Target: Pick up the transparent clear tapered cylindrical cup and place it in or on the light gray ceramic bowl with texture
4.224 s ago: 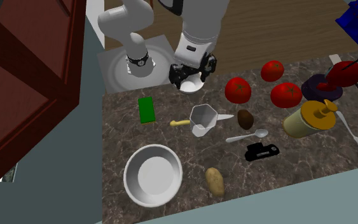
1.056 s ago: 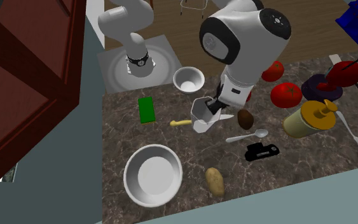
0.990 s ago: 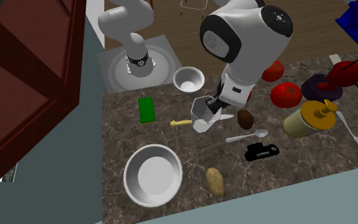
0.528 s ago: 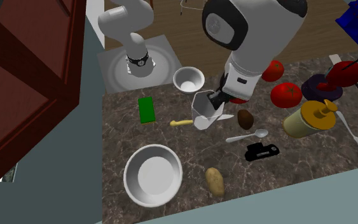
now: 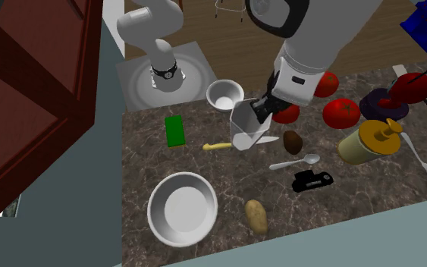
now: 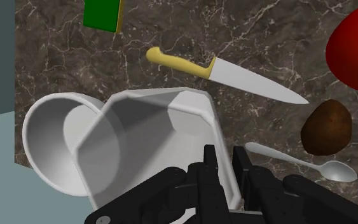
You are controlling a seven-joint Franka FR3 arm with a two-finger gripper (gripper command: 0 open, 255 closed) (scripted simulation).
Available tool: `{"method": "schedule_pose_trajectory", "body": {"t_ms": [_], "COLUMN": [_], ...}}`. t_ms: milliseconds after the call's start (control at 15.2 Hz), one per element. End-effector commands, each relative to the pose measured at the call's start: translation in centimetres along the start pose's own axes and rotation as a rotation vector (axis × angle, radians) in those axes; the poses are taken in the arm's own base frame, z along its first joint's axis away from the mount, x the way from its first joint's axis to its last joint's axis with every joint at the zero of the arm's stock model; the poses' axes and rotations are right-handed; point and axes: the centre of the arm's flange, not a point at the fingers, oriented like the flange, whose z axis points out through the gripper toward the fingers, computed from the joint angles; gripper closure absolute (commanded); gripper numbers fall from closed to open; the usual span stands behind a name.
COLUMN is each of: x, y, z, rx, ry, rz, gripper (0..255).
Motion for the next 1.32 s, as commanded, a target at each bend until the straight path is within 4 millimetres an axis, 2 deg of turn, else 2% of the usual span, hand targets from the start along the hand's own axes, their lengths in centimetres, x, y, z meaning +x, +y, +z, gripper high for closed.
{"method": "schedule_pose_trajectory", "body": {"t_ms": [0,66,1254], "x": [0.0,0.0,-22.7], "y": [0.1,0.1,-4.3], "z": [-0.9,-1.3,-6.8], "rx": [0.000,0.000,0.000], "ry": [0.000,0.000,0.000], "rz": [0.000,0.000,0.000], "gripper": [255,255,255]}}
